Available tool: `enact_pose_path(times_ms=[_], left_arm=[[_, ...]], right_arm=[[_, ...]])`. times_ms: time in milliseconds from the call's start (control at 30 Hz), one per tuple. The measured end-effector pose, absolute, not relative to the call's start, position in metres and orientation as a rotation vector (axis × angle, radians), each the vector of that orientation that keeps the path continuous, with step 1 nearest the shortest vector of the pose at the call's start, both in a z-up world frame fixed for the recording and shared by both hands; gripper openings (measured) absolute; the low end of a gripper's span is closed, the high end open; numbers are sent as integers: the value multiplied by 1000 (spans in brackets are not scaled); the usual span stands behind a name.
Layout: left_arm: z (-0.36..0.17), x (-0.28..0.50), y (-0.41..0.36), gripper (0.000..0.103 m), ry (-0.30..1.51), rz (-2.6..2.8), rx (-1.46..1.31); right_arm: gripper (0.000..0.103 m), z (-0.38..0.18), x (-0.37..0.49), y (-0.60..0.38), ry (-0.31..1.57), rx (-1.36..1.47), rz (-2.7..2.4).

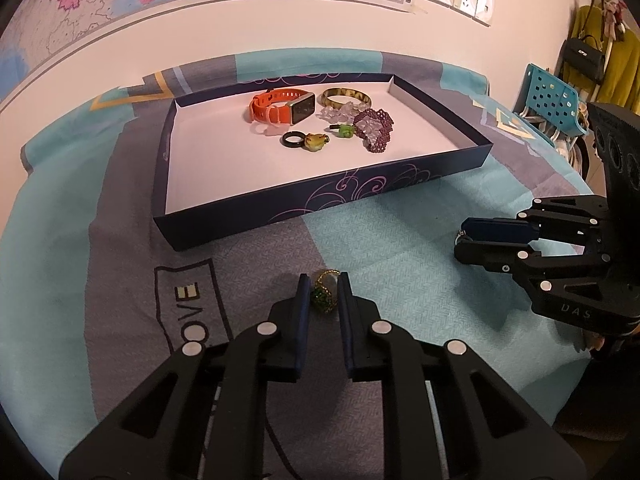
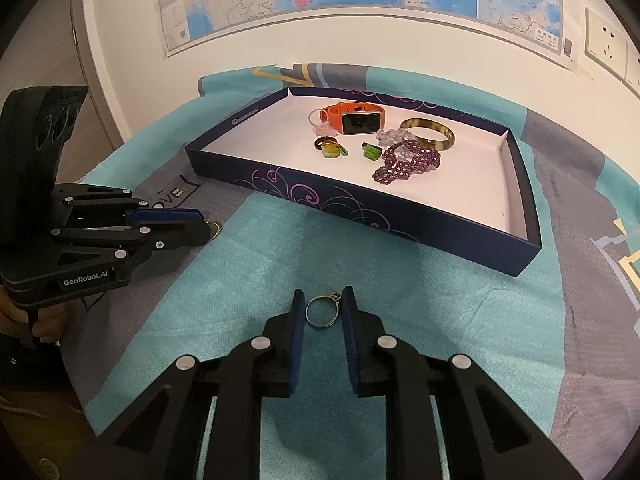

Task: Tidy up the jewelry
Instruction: 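Close left tool on gold ring while right tool closes on silver ring, then lift gold ring with left tool into box while right tool carries silver ring in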

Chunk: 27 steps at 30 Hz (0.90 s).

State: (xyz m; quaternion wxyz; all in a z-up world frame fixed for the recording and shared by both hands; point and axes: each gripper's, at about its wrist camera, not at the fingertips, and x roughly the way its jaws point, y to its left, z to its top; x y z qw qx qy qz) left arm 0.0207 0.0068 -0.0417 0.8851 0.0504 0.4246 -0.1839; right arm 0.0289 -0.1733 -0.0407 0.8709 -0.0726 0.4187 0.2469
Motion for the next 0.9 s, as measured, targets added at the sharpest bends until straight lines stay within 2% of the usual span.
enact_pose_path(times_ms=[700, 767, 900], left_arm=[[-34, 16, 8, 14, 861, -416, 91], [-36, 13, 8, 23, 866, -430, 100], [-38, 10, 6, 24, 868, -440, 122]], right_arm=[[16, -30, 28, -181, 845, -90, 543], [16, -31, 28, -181, 846, -91, 544], [16, -33, 29, -181, 851, -90, 550]])
